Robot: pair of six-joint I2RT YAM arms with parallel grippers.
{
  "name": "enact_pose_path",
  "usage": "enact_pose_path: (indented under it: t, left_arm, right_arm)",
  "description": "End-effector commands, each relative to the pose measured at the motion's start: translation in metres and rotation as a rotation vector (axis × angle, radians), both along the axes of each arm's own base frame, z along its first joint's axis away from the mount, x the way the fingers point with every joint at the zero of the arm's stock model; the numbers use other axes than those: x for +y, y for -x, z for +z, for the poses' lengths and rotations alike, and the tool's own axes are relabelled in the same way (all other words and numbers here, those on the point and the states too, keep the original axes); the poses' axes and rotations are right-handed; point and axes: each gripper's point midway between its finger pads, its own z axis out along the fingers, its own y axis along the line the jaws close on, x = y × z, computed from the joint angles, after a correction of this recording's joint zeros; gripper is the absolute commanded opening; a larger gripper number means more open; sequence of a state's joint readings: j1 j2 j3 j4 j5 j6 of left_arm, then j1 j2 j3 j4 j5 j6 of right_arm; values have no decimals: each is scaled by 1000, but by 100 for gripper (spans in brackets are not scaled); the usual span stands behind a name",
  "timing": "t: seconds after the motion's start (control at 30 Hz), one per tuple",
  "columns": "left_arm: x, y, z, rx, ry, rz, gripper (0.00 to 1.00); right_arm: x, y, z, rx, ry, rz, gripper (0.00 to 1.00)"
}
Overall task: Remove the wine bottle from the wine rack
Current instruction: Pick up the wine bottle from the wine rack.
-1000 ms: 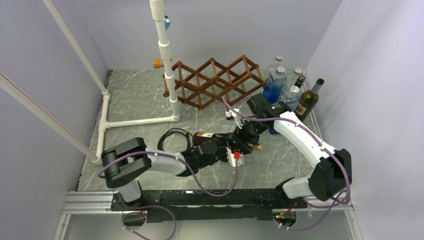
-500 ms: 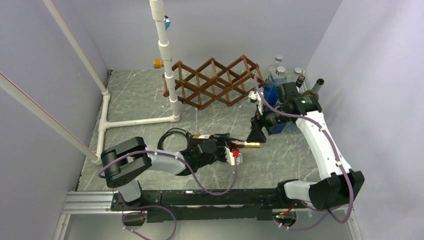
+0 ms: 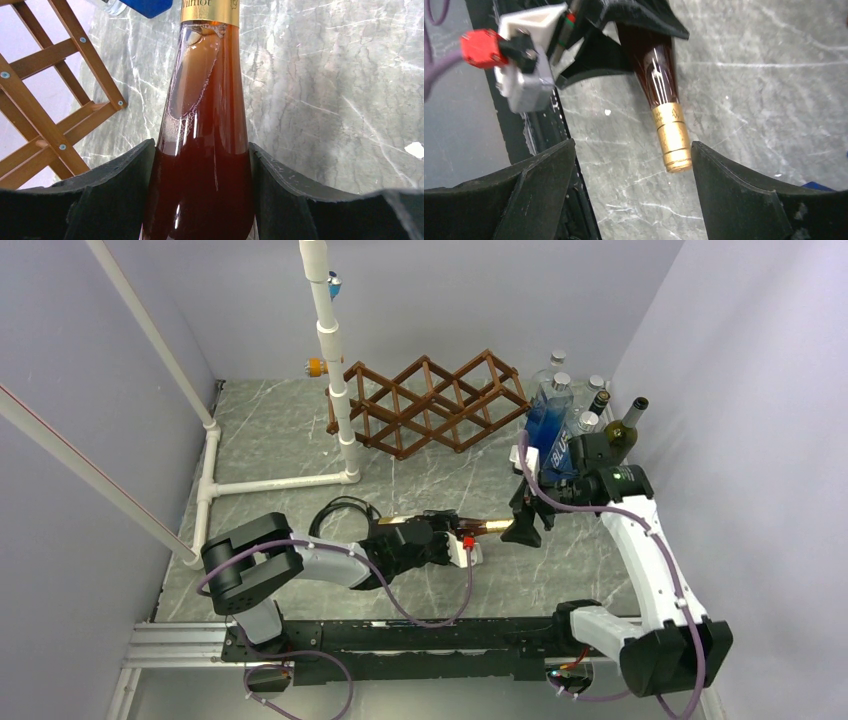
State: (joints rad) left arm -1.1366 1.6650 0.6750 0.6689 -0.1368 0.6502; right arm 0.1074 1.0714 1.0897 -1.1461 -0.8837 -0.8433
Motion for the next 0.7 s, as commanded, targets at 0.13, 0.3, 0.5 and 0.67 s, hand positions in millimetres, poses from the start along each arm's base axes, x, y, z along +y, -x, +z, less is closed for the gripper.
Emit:
enact_pose_path:
  t: [0.13, 0.3, 0.5, 0.67]
  left_arm:
    - [-18, -6, 58, -35, 194, -7, 0]
    - [-22, -6, 50, -20, 170, -19, 0]
    - [-23, -7, 48, -10, 168, -19, 0]
    - [-24, -7, 48, -10, 166, -21, 0]
  right_arm:
    - [-13, -17, -57, -72, 105, 148, 88]
    - [-13, -37, -83, -250, 147, 274, 87]
    - [-13, -44, -95, -287, 162, 329, 80]
    - [-11, -40, -108, -336, 167, 396, 52]
